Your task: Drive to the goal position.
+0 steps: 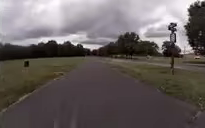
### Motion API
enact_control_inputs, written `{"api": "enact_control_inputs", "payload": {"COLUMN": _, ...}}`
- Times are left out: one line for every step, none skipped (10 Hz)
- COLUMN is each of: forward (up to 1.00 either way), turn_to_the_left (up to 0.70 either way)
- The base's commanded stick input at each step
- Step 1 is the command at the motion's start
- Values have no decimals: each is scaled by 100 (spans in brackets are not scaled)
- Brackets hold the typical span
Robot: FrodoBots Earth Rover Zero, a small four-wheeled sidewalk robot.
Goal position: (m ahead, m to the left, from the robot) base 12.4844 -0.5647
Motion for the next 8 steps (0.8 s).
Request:
{"api": "enact_control_inputs", "payload": {"forward": 70, "turn_to_the_left": 0}}
{"api": "enact_control_inputs", "payload": {"forward": 70, "turn_to_the_left": 0}}
{"api": "enact_control_inputs", "payload": {"forward": 70, "turn_to_the_left": 0}}
{"api": "enact_control_inputs", "payload": {"forward": 70, "turn_to_the_left": 7}}
{"api": "enact_control_inputs", "payload": {"forward": 70, "turn_to_the_left": 14}}
{"api": "enact_control_inputs", "payload": {"forward": 70, "turn_to_the_left": 12}}
{"api": "enact_control_inputs", "payload": {"forward": 70, "turn_to_the_left": 5}}
{"api": "enact_control_inputs", "payload": {"forward": 70, "turn_to_the_left": 0}}
